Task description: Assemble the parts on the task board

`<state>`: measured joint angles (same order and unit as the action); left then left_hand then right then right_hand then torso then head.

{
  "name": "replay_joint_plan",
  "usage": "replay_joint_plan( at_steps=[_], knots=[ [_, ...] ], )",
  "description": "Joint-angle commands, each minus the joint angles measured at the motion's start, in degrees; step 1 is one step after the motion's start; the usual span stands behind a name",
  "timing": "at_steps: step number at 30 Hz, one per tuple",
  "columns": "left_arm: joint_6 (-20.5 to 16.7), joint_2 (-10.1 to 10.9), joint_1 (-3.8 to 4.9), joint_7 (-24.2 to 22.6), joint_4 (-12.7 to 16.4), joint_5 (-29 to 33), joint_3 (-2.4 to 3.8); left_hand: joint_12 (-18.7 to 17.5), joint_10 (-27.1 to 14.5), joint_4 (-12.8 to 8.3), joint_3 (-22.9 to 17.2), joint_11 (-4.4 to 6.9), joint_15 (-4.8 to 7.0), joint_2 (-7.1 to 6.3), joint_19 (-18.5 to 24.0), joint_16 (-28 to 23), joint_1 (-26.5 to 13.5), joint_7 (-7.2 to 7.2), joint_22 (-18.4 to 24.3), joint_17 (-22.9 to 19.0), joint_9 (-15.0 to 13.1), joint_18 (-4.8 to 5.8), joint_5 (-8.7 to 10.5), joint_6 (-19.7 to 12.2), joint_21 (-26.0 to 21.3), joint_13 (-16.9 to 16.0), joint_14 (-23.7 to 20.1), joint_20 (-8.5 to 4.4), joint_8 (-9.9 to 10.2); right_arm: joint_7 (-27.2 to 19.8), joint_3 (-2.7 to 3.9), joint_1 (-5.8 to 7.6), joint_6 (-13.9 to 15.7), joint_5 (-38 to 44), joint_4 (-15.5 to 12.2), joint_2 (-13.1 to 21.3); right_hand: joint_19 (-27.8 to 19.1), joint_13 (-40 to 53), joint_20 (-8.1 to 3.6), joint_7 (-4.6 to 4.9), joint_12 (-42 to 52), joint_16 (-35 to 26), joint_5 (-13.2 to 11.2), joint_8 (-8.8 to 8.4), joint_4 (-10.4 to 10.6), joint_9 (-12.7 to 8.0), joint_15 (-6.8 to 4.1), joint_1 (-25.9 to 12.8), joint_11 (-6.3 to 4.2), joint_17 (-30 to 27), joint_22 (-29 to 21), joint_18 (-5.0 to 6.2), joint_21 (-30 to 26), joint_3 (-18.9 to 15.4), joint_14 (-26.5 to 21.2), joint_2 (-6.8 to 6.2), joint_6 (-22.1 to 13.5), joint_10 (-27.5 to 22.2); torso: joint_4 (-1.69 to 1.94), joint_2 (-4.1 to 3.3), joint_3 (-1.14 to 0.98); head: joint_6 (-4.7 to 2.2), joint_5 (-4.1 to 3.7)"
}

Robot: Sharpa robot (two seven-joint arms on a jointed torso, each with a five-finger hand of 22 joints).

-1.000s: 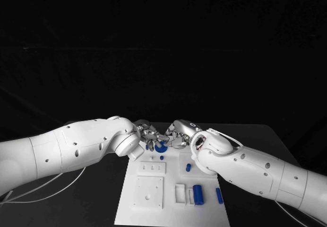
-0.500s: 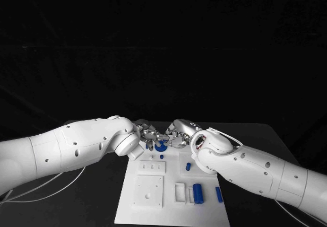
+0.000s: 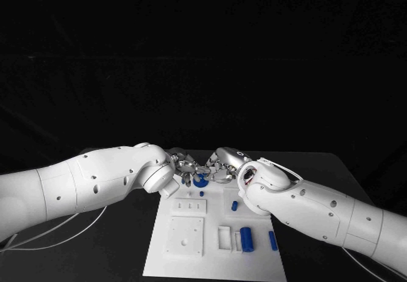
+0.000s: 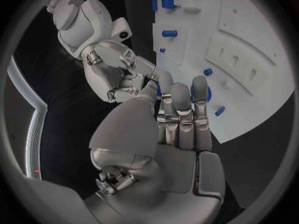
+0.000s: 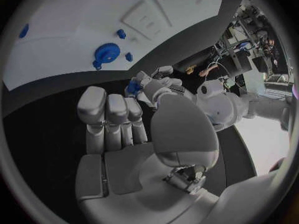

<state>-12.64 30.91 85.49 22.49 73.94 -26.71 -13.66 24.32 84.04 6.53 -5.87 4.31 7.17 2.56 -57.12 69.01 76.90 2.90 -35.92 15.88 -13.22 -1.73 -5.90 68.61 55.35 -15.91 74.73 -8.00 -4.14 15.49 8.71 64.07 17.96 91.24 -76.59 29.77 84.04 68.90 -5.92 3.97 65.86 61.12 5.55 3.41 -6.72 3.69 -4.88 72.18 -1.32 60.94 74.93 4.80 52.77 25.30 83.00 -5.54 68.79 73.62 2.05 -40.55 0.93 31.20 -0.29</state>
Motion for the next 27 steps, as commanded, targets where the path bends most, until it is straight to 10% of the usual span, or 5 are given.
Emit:
replay_joint_plan(
  at_steps=[1,13,27],
  knots=[
    [0.21,-0.04,-0.01,-0.26,0.25,0.23,0.05,0.24,1.32,-0.32,-0.71,0.21,-0.12,0.09,0.25,0.37,0.37,-4.64,-0.15,-0.05,-48.27,1.12,-0.20,4.46,0.10,-0.14,0.22,-0.07,-0.06,-0.52,0.01,-0.04,-0.74,0.06,0.21,-0.01,2.27,0.02,-0.40,-0.60,-0.12,-0.32,0.21,0.18,0.21,0.06,-0.41,0.42,-0.42,-0.08,6.52,-0.42,-0.31,-0.03,-0.01,0.32,1.85,-0.15,-0.04,0.02,0.01,0.07,0.01],
    [-1.35,0.06,-0.02,-0.83,0.19,0.48,0.05,0.14,2.03,-4.01,-3.13,0.33,0.04,-0.32,0.31,1.11,-0.26,-4.65,-0.69,0.23,-45.51,1.06,-2.97,5.54,0.43,-0.08,0.51,-0.21,0.24,-1.33,0.01,-0.04,0.38,-0.72,0.59,0.17,2.10,-2.07,0.38,1.26,-2.48,-1.62,-2.07,0.20,4.60,-0.11,0.52,-0.40,0.92,-1.19,6.14,0.03,-2.05,-8.16,-0.26,-2.89,-5.87,-1.90,-0.06,0.03,-0.06,0.31,-0.08],
    [0.31,0.47,-0.02,1.55,-0.45,0.13,0.02,0.53,2.33,-6.40,-4.53,0.46,0.18,-0.45,0.12,1.18,-1.96,-4.73,-0.93,1.04,-41.13,1.12,-3.56,6.62,0.21,0.37,0.83,-0.34,0.12,-2.29,0.01,-0.63,2.52,-1.16,-0.65,2.95,2.16,-5.77,1.20,2.53,-4.68,-2.73,-2.02,0.11,8.12,-0.17,1.22,2.09,1.87,-2.44,5.84,0.71,-4.72,-14.28,-0.76,-3.80,-12.32,-4.09,-0.05,0.08,-0.14,0.51,0.01]
  ],
)
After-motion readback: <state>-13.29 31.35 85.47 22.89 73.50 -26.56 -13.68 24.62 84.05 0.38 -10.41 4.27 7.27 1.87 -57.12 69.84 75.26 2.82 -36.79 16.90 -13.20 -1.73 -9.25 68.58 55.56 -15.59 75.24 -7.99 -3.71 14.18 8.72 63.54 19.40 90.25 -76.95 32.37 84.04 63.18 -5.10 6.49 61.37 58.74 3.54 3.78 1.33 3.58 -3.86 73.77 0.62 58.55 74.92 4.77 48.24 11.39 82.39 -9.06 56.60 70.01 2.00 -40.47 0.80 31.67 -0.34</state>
